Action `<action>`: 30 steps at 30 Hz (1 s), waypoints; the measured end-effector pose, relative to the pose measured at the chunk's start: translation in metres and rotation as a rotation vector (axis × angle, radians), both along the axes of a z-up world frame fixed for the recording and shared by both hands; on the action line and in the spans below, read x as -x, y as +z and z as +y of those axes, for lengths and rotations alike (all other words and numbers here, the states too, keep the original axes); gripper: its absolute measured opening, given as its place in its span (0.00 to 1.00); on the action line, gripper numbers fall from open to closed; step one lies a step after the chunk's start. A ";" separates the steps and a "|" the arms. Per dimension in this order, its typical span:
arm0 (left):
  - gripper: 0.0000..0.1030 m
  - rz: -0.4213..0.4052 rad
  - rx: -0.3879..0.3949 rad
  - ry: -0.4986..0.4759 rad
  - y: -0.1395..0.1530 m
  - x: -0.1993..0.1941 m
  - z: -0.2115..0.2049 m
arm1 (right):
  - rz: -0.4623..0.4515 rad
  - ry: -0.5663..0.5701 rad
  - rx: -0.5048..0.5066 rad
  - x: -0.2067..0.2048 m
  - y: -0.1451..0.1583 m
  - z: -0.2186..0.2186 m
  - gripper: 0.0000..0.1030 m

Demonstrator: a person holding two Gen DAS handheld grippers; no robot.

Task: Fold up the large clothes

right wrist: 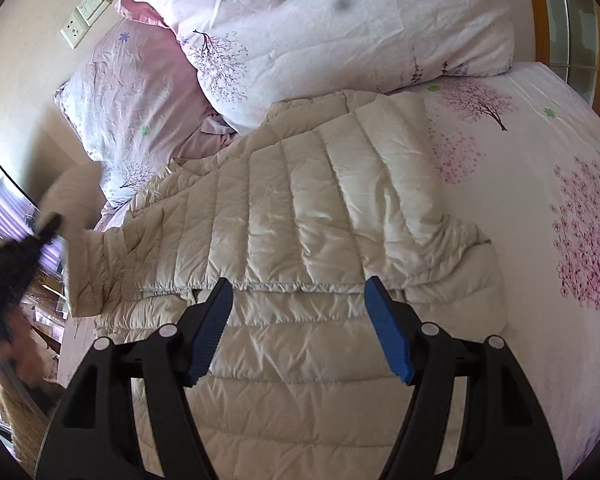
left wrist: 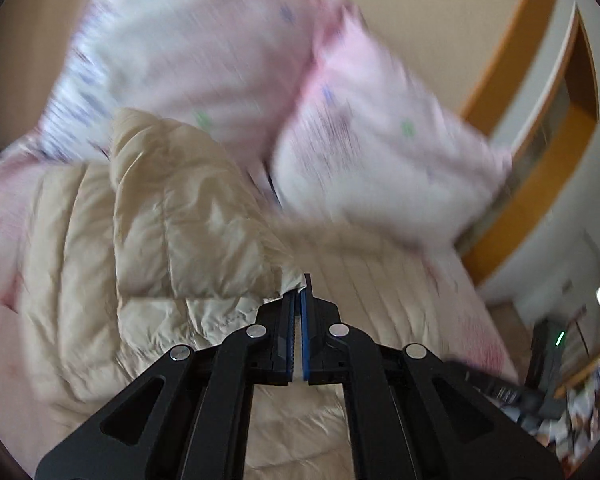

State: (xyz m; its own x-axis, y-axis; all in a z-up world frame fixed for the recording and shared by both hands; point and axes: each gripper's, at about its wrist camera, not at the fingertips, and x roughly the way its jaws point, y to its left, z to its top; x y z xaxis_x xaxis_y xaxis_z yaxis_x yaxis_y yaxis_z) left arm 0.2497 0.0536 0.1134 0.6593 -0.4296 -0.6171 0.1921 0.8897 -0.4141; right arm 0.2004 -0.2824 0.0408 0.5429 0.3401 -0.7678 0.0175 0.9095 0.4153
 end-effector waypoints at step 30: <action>0.77 0.106 -0.164 0.123 -0.066 0.070 0.083 | -0.312 0.498 0.459 0.004 0.026 0.196 0.63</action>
State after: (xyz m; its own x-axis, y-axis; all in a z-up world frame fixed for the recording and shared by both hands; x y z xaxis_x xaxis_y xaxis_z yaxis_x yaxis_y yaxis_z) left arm 0.1795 0.1363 0.0474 0.6283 -0.2377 -0.7407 0.0410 0.9610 -0.2736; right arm 0.1966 -0.0866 0.0667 0.6240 0.2848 -0.7277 -0.4987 0.8621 -0.0902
